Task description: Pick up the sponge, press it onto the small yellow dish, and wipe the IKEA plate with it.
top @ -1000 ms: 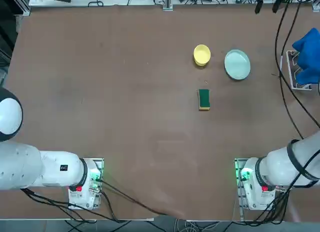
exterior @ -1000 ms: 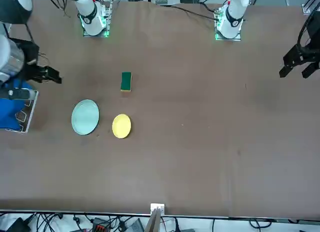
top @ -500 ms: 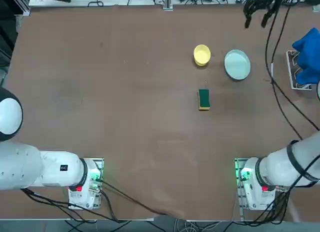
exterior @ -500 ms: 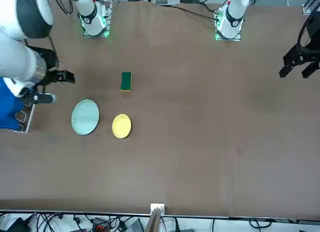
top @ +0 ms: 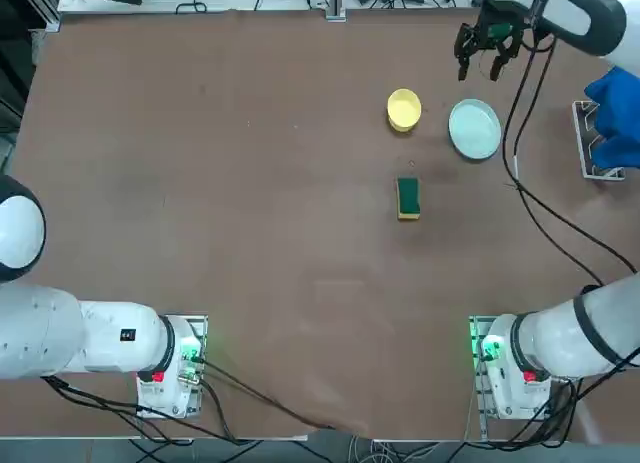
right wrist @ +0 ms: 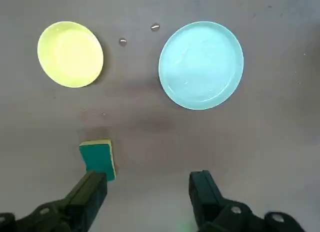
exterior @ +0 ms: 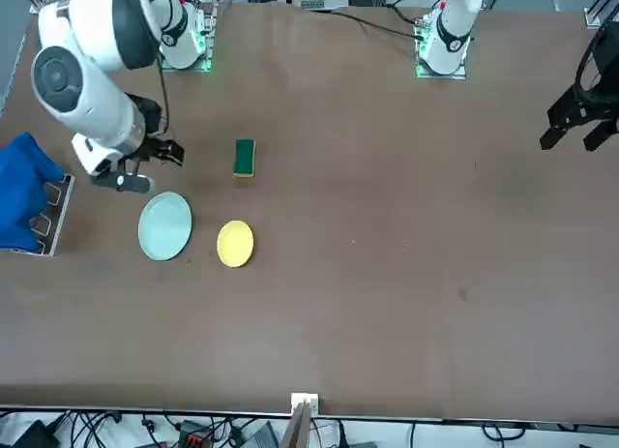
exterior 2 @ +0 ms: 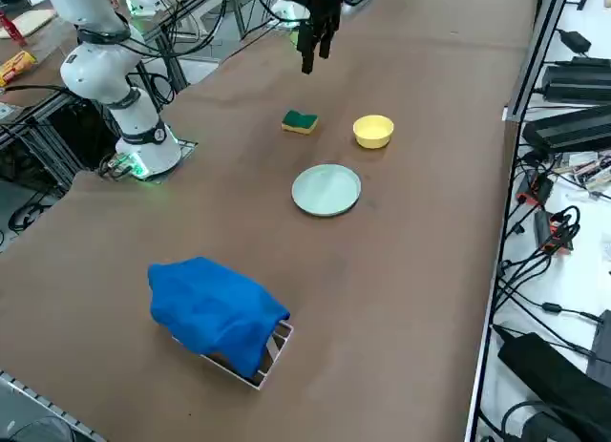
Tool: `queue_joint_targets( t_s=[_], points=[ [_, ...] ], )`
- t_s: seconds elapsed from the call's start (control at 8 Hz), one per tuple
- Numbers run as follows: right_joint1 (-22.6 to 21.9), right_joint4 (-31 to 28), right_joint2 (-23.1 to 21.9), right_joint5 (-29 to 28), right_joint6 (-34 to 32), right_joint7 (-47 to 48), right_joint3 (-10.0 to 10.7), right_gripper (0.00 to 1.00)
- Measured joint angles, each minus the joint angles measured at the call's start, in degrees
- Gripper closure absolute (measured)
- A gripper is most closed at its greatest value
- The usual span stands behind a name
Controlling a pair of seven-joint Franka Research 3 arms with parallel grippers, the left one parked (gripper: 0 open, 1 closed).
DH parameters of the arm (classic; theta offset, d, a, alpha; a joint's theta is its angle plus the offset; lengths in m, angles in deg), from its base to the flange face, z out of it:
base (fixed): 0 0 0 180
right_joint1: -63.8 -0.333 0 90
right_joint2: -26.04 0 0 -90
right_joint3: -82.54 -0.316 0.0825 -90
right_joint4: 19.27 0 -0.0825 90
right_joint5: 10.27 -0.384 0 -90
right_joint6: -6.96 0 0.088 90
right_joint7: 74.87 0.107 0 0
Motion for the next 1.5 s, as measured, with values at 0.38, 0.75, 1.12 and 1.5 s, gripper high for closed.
queue_joint_targets(
  t_s=[0.38, 0.75, 1.12, 1.5],
  points=[
    [-0.1, -2.8, 0.0, 0.0, 4.1, 0.1, 0.0, 0.0],
    [-1.6, -7.8, 0.3, 0.0, 10.2, 3.4, 0.0, 0.0],
    [-2.3, -9.7, 0.4, 0.0, 13.0, 5.7, 0.1, 0.0],
    [-5.0, -13.7, 0.4, 0.0, 18.5, 10.9, 0.0, 0.0]
  ],
)
